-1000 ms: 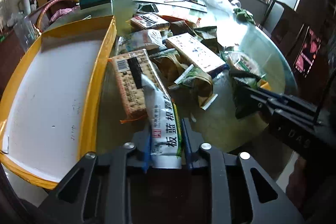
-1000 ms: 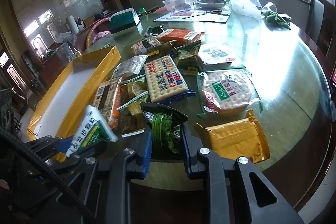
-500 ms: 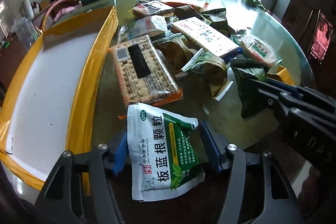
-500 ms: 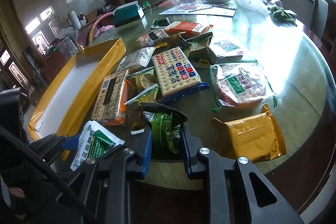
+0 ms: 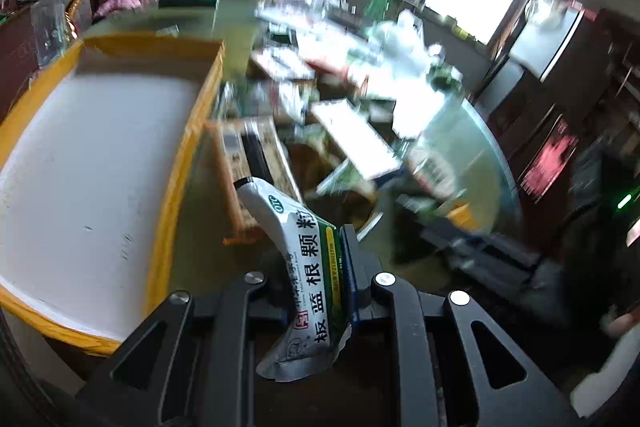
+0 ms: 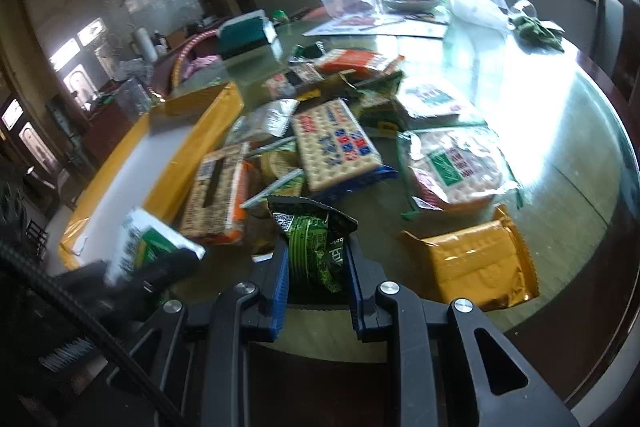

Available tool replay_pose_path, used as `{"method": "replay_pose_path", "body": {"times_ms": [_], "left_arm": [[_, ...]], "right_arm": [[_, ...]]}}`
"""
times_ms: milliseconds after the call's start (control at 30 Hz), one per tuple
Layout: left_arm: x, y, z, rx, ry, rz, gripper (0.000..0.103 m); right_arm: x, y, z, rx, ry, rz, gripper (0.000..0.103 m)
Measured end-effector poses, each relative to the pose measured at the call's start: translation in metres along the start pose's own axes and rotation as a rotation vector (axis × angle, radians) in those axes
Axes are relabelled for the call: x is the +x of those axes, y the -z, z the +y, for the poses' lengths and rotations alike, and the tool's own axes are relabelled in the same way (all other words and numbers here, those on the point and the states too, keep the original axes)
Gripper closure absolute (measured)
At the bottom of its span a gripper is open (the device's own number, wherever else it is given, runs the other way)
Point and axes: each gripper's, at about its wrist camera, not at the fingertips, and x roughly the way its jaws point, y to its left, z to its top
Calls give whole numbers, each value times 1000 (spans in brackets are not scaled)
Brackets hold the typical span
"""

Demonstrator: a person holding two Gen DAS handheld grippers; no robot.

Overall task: Organize snacks
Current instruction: 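Carry both snacks into the yellow tray and open both grippers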

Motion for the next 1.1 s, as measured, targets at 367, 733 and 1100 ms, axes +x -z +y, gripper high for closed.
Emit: {"method": "replay_pose_path", "body": {"times_ms": [367, 733, 1100], "left_arm": [[-75, -27, 78, -208, -179, -221, 81], [-63, -17, 162, -356, -331, -184, 81], [-41, -9, 177, -388, -339, -114, 80]], "right_arm": [[9, -20, 70, -116, -224, 0, 79], [82, -23, 174, -279, -366, 114, 79], [99, -5, 200, -402, -243, 135, 78]]}}
